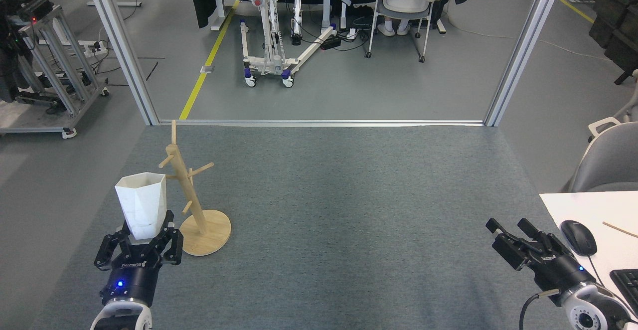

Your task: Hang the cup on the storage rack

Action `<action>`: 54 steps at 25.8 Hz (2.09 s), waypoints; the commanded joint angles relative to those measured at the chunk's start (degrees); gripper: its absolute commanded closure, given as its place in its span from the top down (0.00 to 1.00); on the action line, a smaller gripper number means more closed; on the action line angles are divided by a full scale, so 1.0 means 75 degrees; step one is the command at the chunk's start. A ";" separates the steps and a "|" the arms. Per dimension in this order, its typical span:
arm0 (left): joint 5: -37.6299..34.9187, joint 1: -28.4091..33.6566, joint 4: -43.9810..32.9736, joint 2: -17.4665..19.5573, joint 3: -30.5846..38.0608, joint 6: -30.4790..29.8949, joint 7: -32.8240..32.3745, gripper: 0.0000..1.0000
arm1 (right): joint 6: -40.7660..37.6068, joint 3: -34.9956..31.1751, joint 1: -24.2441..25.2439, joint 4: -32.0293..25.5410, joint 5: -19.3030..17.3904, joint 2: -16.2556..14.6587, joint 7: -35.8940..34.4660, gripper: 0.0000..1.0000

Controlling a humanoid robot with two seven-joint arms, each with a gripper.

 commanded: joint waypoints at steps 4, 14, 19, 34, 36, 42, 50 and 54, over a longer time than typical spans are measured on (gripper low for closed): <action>0.0047 -0.0161 0.0135 0.0049 0.0021 0.0014 0.0027 0.17 | 0.0002 0.0004 0.0016 -0.0006 0.0013 -0.0014 0.0003 0.99; 0.0047 -0.0325 0.0217 0.0120 0.0021 -0.0021 0.0027 0.17 | 0.0002 0.0016 0.0016 0.0006 0.0025 -0.0002 0.0015 0.99; 0.0047 -0.0302 0.0194 0.0237 0.0021 -0.0032 0.0027 0.17 | 0.0002 0.0027 0.0016 0.0006 0.0013 -0.0002 0.0015 0.99; 0.0047 -0.0290 0.0112 0.0272 -0.0050 -0.0196 0.0051 0.17 | 0.0014 0.0051 -0.0089 0.0017 0.0201 0.0138 0.0015 0.99; 0.0047 -0.0290 0.0088 0.0260 -0.0073 -0.0208 0.0051 0.17 | 0.0025 0.0051 -0.0089 0.0017 0.0212 0.0150 0.0015 0.99; 0.0035 -0.0302 0.0088 0.0237 -0.0190 -0.0208 0.0121 0.17 | 0.0025 0.0051 -0.0101 -0.0006 0.0540 0.0349 0.0015 0.99; 0.0035 -0.0313 0.0112 0.0202 -0.0272 -0.0501 0.0121 0.17 | 0.0822 0.0145 -0.0054 -0.0006 0.0587 0.0349 0.0015 0.99; 0.0035 -0.0313 0.0112 0.0178 -0.0378 -0.0513 0.0121 0.17 | 0.1021 0.0344 -0.0019 -0.0006 0.0576 0.0338 0.0015 0.99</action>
